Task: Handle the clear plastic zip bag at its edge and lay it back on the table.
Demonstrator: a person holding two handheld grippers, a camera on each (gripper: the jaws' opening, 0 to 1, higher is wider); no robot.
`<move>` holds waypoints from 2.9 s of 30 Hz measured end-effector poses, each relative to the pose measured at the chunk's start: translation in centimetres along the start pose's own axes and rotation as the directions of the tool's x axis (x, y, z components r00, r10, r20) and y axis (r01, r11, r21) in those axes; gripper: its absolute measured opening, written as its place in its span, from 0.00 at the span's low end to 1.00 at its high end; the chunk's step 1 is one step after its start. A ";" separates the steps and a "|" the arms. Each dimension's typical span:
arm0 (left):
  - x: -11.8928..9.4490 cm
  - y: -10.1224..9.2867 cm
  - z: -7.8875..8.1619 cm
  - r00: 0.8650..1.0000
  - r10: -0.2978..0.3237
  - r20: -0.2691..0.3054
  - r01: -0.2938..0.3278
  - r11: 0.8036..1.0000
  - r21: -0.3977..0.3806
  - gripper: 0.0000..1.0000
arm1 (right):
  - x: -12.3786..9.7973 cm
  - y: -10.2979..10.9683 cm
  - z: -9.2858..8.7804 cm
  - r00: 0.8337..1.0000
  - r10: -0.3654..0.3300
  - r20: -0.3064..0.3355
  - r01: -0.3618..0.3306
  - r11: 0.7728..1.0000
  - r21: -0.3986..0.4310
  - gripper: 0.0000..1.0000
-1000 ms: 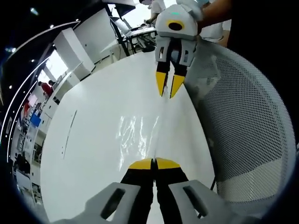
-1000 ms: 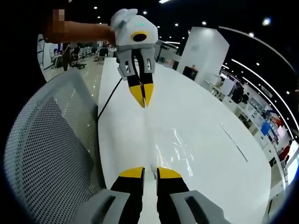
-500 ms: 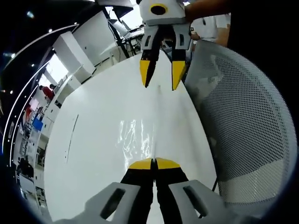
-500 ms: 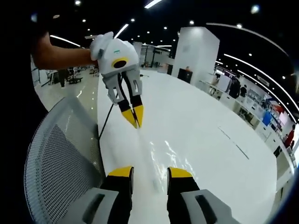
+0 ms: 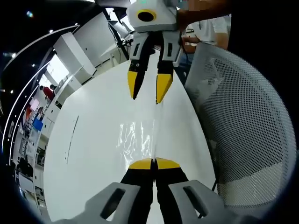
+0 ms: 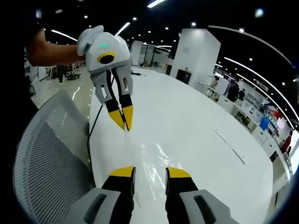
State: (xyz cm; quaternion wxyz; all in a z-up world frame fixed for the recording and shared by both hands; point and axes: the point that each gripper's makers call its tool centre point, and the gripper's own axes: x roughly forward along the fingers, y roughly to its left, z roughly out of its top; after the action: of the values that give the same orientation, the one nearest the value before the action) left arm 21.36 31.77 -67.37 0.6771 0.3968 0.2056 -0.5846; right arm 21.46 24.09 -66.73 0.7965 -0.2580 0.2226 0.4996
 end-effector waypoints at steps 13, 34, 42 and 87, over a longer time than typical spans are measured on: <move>0.1 0.3 1.4 0.998 0.021 0.052 -0.019 0.999 -0.030 0.00 | 1.2 1.5 -0.2 0.999 0.051 -0.007 -0.051 0.999 0.014 0.15; 0.0 0.3 1.6 0.997 0.018 0.071 -0.017 0.999 -0.028 0.00 | 1.8 2.0 -0.5 0.998 0.058 -0.011 -0.057 0.998 0.035 0.00; -0.7 0.7 2.3 0.995 0.042 0.090 -0.040 0.999 -0.022 0.08 | 1.8 1.7 -0.6 0.998 0.054 -0.027 -0.052 0.997 0.057 0.00; 3.0 -2.0 4.0 1.000 -0.007 0.023 0.001 0.974 0.225 0.00 | 1.1 1.4 1.2 0.999 0.053 -0.013 -0.050 0.985 0.163 0.00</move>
State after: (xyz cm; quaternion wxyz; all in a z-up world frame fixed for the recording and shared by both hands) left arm 19.36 26.74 -67.77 0.6291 0.4634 0.1309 -0.6102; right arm 20.74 26.13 -66.70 0.7997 -0.1904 0.2761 0.4980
